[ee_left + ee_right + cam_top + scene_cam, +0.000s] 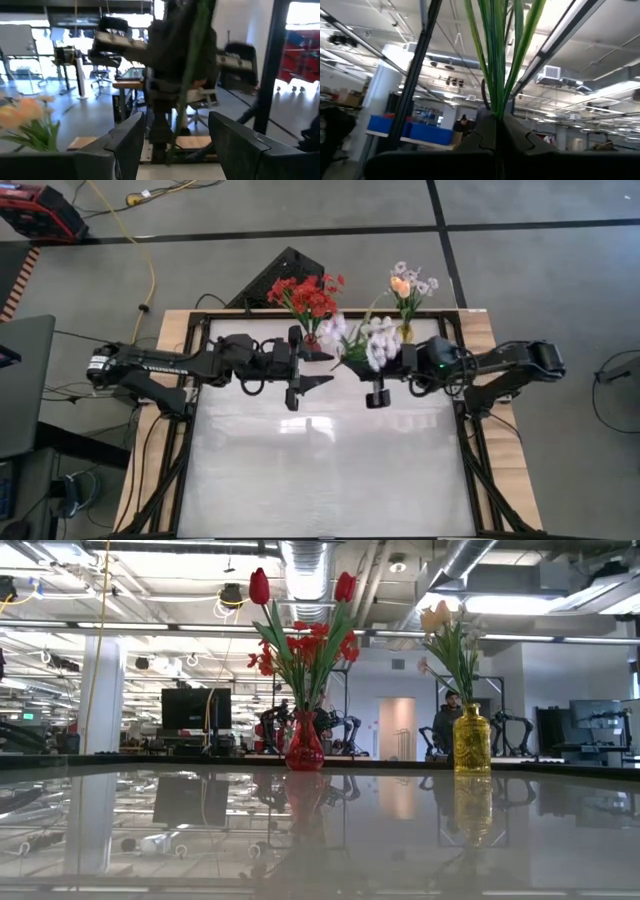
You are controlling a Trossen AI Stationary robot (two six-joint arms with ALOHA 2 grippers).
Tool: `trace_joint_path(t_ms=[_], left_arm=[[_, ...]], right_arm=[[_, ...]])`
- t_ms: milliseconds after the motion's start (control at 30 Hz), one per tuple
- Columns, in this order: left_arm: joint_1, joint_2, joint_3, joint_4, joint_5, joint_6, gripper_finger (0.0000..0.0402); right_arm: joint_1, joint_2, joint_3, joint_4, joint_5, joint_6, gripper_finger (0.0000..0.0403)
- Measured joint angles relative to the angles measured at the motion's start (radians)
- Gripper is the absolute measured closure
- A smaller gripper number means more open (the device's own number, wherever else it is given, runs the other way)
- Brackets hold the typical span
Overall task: Sort flowers into vase by color
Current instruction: Put the white flowers into the yellow vase
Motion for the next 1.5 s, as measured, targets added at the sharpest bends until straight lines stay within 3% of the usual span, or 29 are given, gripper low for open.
trace_joint_path(t_ms=[333, 433, 567, 633, 967, 1333, 1500], left_arm=[[0.001, 0.000, 0.000, -0.057, 0.007, -0.046, 0.0210], [0.001, 0.000, 0.000, -0.097, 0.007, -0.056, 0.0259], [0.001, -0.025, -0.001, -0.175, 0.007, -0.070, 0.0367], [0.000, -0.040, -0.001, -0.196, -0.002, -0.069, 0.0389], [0.000, -0.089, -0.003, -0.283, -0.090, -0.094, 0.0400], [0.002, -0.094, -0.002, -0.384, -0.148, -0.168, 0.0401], [0.014, -0.094, 0.000, -0.429, -0.151, -0.200, 0.0401]], right_arm=[[-0.026, 0.086, 0.062, -0.007, -0.047, 0.081, 0.0367], [-0.030, 0.079, 0.062, -0.039, -0.047, 0.127, 0.0357], [-0.032, 0.056, 0.062, -0.115, -0.047, 0.129, 0.0349], [-0.034, 0.047, 0.062, -0.136, -0.046, 0.129, 0.0348], [-0.057, 0.041, 0.064, -0.218, -0.020, 0.226, 0.0325], [-0.071, 0.044, 0.062, -0.422, -0.021, 0.280, 0.0179], [-0.072, 0.045, 0.061, -0.444, -0.015, 0.282, 0.0160]])
